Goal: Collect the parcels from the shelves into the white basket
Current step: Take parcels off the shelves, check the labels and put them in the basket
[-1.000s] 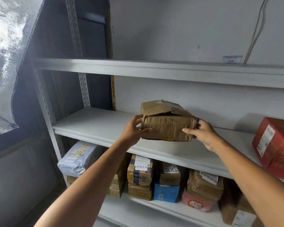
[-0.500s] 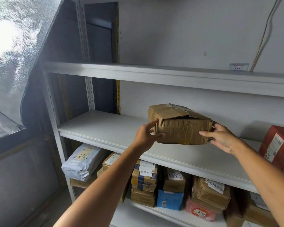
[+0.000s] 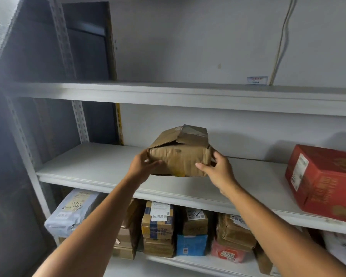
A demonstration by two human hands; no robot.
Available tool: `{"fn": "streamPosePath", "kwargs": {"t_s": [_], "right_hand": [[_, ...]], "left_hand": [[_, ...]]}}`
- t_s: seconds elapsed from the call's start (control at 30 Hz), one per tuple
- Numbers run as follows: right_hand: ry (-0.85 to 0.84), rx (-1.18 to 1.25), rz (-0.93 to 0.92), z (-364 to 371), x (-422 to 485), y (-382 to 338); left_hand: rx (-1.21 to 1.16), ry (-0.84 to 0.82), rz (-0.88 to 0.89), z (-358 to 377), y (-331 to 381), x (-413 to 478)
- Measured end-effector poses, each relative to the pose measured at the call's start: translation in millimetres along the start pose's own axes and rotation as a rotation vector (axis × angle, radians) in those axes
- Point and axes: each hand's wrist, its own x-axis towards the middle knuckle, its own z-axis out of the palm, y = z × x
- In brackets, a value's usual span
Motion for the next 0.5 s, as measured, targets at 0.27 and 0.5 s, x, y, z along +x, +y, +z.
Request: {"fn": "streamPosePath", "kwargs": {"t_s": [0.27,0.5], "right_hand": [[0.194,-0.214,-0.147,34,-21,-10],[0.220,-0.260,-0.172,41,-24,-13]], "left_hand": [[-0.092,-0.069,-0.095,-15,-24,22],[-0.127,-0.140,-0.114,-19,-31,29]]}}
